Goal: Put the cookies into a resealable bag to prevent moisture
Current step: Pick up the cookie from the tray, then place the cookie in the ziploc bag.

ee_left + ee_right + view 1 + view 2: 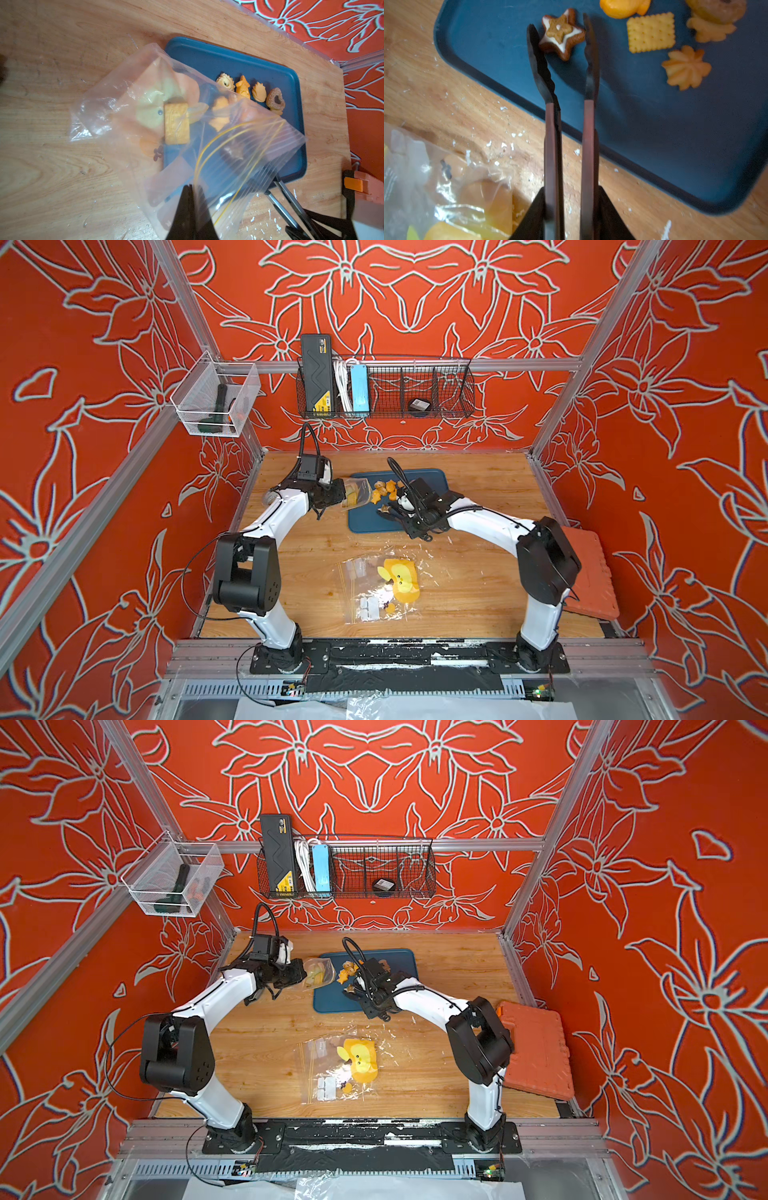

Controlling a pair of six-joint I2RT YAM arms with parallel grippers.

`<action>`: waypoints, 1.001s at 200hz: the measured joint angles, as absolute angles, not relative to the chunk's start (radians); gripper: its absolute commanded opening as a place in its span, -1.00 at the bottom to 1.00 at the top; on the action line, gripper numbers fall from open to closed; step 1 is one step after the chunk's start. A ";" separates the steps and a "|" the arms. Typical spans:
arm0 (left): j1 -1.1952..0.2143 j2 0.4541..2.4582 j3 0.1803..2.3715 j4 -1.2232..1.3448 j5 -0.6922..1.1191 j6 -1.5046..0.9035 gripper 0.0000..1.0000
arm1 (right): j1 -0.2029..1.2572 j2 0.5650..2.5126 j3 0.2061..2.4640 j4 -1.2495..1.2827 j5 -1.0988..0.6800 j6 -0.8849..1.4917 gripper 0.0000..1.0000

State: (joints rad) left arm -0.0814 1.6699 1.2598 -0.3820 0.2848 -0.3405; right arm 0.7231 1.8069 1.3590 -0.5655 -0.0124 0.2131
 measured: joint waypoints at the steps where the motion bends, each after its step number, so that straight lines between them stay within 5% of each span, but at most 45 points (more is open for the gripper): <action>1: -0.082 1.671 1.260 -0.382 0.286 -0.340 -1.00 | 0.723 1.803 1.357 -0.565 -0.010 0.214 -0.33; 73: -0.112 1.690 1.260 -0.384 0.302 -0.337 -1.00 | 0.741 1.563 1.294 -0.524 -0.027 0.224 -0.33; 200: -0.119 1.692 1.260 -0.383 0.335 -0.333 -1.00 | 0.768 1.860 1.591 -0.627 -0.134 0.207 -0.29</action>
